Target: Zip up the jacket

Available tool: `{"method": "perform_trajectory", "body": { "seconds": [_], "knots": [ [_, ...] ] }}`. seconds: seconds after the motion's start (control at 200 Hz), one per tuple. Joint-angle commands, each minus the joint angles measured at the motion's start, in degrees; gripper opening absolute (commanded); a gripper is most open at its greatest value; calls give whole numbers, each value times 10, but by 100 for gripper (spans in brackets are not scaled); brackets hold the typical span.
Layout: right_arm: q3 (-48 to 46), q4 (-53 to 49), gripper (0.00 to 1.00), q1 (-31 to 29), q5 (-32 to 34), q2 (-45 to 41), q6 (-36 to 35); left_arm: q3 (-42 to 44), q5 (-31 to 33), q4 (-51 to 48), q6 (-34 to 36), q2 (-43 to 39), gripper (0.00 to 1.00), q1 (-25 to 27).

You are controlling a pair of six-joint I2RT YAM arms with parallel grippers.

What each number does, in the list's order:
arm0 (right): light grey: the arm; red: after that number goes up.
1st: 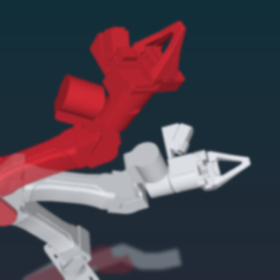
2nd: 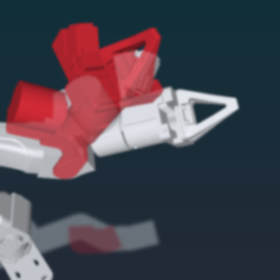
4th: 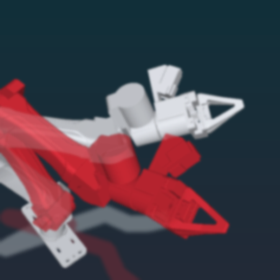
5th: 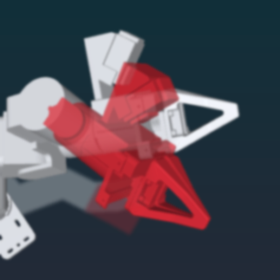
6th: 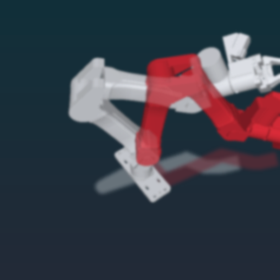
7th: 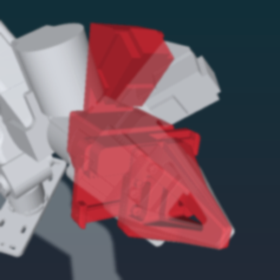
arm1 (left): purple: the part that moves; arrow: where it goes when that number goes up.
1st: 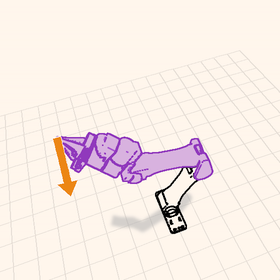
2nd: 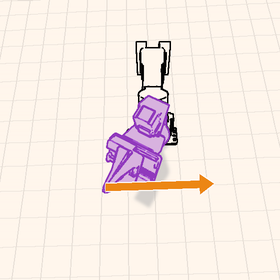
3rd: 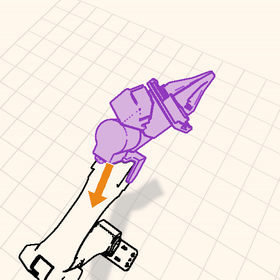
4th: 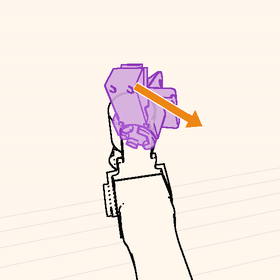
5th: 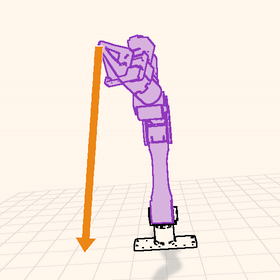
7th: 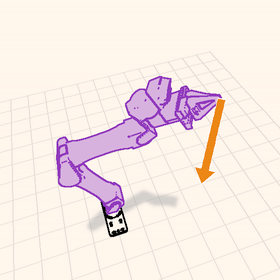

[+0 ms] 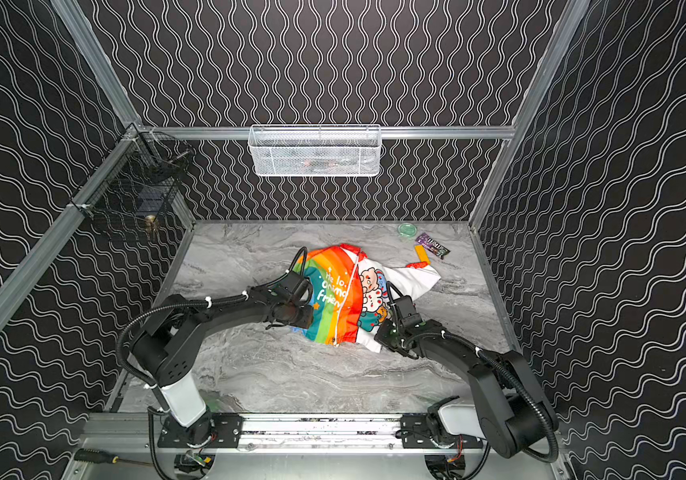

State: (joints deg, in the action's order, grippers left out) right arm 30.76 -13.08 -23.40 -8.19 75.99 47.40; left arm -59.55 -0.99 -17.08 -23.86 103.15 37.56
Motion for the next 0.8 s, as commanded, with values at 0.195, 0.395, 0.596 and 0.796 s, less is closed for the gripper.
{"method": "perform_trajectory", "body": {
  "seconds": [0.195, 0.395, 0.596, 0.796],
  "knots": [
    [-14, 17, 0, 22, -17, -2, -10, -6, -4, -29, -1, -43, 0, -11],
    [-18, 11, 0, 47, -26, -10, -23, 11, -12, -44, 7, -81, 0, -44],
    [-18, 10, 0, 51, -26, -11, -26, 41, -15, -38, 2, -92, 0, -63],
    [-26, 10, 0, 54, -29, -15, -25, 63, -18, -38, -3, -106, 0, -77]
  ]
}}
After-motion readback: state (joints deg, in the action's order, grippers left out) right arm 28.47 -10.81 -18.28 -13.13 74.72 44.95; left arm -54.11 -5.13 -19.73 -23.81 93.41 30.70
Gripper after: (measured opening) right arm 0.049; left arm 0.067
